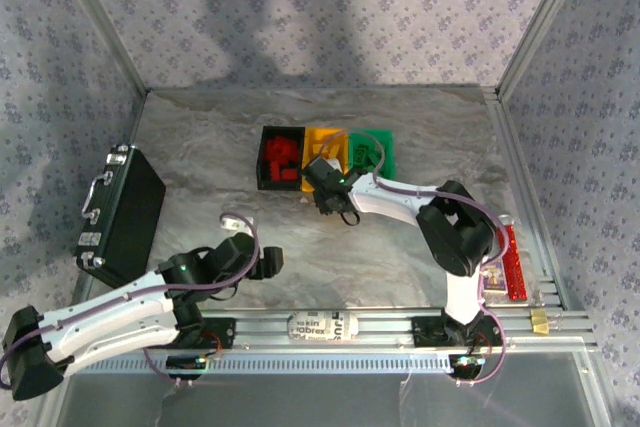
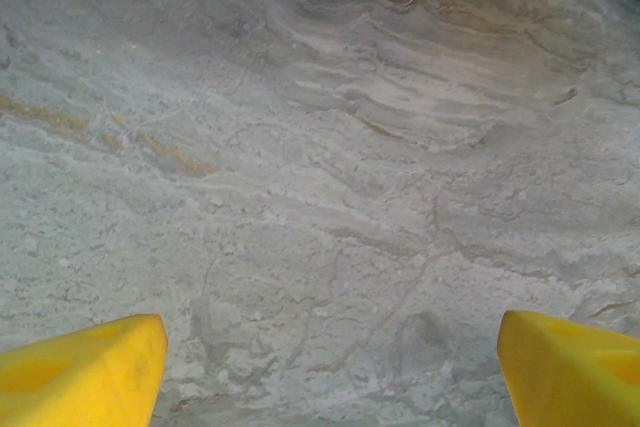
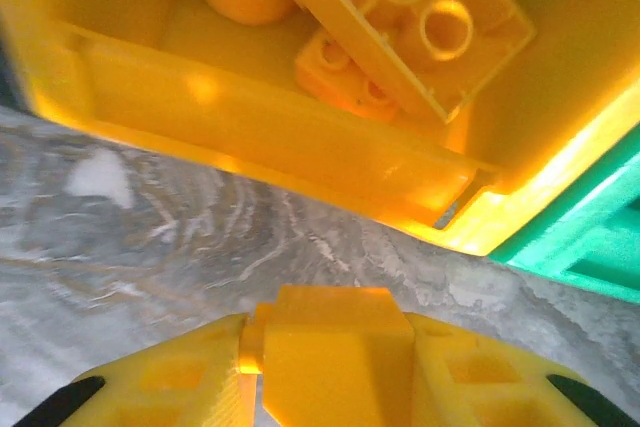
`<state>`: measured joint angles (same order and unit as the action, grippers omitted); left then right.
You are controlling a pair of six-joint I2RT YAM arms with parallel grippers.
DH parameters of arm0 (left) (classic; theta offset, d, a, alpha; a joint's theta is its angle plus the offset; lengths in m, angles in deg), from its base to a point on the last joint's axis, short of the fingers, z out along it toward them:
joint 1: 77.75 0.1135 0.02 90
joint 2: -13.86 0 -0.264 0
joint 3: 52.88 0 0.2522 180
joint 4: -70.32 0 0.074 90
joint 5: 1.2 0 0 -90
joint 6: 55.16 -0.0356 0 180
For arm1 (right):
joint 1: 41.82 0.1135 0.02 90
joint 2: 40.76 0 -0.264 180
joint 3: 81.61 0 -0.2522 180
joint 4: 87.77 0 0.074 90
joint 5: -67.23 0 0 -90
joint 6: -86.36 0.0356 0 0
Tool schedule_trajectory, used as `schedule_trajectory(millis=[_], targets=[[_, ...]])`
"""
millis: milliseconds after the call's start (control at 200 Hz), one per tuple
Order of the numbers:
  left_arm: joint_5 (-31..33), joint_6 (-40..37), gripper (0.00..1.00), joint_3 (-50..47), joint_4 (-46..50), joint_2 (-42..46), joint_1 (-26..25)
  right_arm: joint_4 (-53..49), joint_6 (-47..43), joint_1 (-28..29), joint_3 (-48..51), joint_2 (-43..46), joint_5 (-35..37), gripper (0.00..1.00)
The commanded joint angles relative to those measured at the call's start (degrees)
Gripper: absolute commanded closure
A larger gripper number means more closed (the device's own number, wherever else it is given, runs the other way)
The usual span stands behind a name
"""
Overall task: Sort the legos into containers by color
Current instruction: Pick up the lego from the center of the table, then place the lego in the container.
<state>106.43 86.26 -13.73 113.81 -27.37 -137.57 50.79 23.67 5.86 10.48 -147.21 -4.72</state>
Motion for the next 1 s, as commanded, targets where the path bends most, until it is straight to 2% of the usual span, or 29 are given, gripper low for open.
schedule_trajectory(millis=[0,510,860,905,935,959,999], targets=[[0.7,1.5,0.14,-1.1,-0.7,0.8,-0.6,-4.2,-1.8,0.3,-5.0,4.4,3.4,0.63],[1.8,2.6,0.15,-2.0,0.4,2.7,-2.0,-10.1,-6.3,-3.1,-20.7,-1.0,3.7,0.63],[2.4,2.3,0.15,-0.3,1.8,2.4,-2.0,-11.4,-7.3,-8.6,-28.8,-7.7,-0.6,0.61],[2.5,2.3,0.15,-0.2,2.0,2.5,-2.0,-12.2,-7.3,-9.4,-30.5,-9.2,-1.4,0.56],[2.6,2.4,0.15,-0.1,2.0,2.6,-2.0,-12.8,-7.4,-9.5,-31.8,-10.0,-1.4,0.46],[2.7,2.3,0.15,-0.1,2.0,2.7,-2.0,-13.4,-7.4,-9.7,-32.7,-10.5,-1.3,0.33],[2.9,2.2,0.15,0.2,2.2,2.7,-2.0,-13.9,-7.8,-9.7,-33.7,-10.8,-0.9,0.26]])
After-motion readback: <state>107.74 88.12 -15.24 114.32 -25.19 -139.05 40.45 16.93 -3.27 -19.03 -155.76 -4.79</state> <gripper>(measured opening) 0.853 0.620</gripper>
